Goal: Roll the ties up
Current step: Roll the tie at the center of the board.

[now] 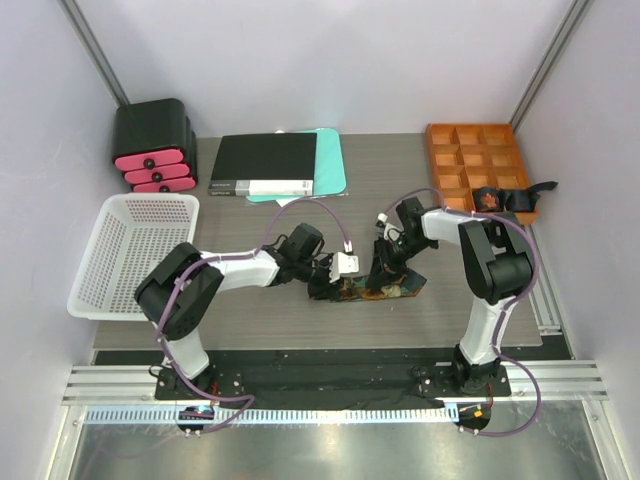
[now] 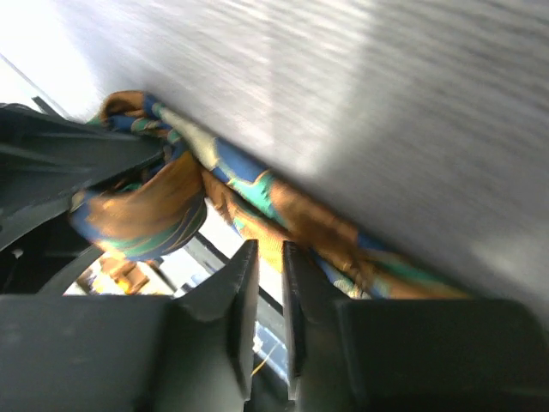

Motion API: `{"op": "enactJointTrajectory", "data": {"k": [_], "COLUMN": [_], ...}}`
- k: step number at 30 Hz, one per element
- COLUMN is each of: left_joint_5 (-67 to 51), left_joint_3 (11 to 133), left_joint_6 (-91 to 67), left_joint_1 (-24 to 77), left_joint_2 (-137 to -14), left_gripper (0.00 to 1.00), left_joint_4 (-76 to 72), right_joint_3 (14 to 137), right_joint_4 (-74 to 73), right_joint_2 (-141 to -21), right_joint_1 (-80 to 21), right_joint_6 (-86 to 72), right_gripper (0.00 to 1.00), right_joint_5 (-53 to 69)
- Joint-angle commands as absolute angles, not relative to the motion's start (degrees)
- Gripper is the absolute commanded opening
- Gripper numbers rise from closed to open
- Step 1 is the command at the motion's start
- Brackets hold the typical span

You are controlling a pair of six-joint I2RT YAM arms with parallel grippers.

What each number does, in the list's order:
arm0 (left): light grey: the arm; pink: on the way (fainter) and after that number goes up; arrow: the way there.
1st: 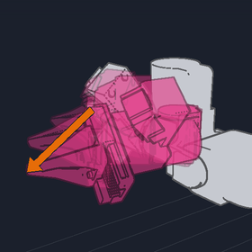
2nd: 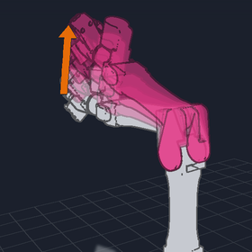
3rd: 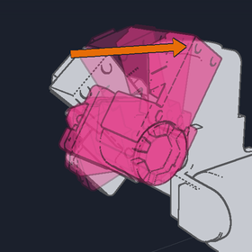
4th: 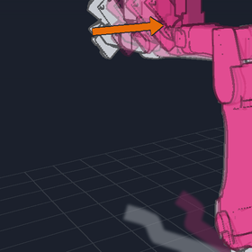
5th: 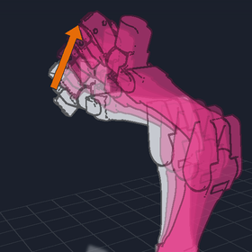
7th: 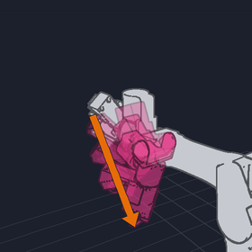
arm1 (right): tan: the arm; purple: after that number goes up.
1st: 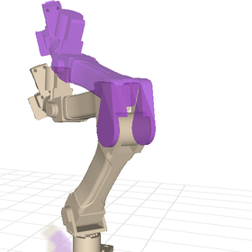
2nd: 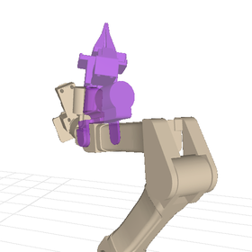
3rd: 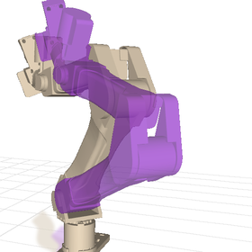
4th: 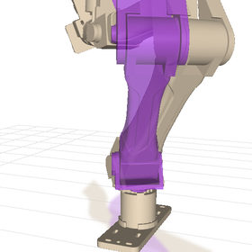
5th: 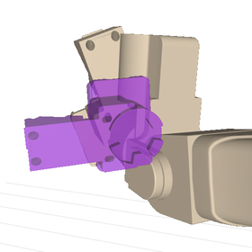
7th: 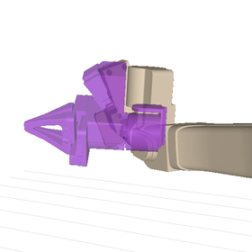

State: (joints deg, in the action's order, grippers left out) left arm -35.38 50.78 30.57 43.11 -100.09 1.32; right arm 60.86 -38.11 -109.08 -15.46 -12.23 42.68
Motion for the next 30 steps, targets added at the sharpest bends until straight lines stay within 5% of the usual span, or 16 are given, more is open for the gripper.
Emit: {"op": "enactJointTrajectory", "data": {"k": [1, 3, 17, 20, 21, 24, 30], "left_joint_5": [-29.36, -28.83, -27.60, -27.25, -27.16, -26.90, -33.29], "left_joint_3": [52.03, 52.73, 53.00, 53.17, 53.26, 53.52, 52.56], "left_joint_6": [30.50, 30.06, 29.44, 29.27, 29.27, 28.66, 25.67], "left_joint_1": [43.24, 43.50, 43.77, 43.77, 43.77, 43.68, 40.96], "left_joint_2": [-102.74, -103.18, -103.62, -103.89, -103.97, -103.71, -99.77], "left_gripper": [0.11, 0.12, 0.18, 0.18, 0.19, 0.23, 0.53], "left_joint_4": [7.73, 7.82, 8.26, 8.17, 8.17, 8.26, 6.60], "right_joint_3": [59.68, 58.89, 55.99, 55.20, 55.11, 54.41, 54.49], "right_joint_4": [-31.66, -30.15, -17.58, -17.75, -18.89, -21.53, -25.39], "right_joint_2": [-101.00, -98.72, -100.28, -100.46, -100.63, -101.51, -105.11], "right_joint_1": [-15.12, -15.29, -23.37, -23.99, -23.91, -22.51, -17.67], "right_joint_6": [-14.23, -17.47, -29.53, -28.39, -27.78, -24.53, -18.90], "right_gripper": [0.28, 0.41, 0.48, 0.35, 0.19, 0.01, 0.01], "right_joint_5": [43.40, 45.17, 48.43, 47.64, 46.51, 44.30, 41.31]}}
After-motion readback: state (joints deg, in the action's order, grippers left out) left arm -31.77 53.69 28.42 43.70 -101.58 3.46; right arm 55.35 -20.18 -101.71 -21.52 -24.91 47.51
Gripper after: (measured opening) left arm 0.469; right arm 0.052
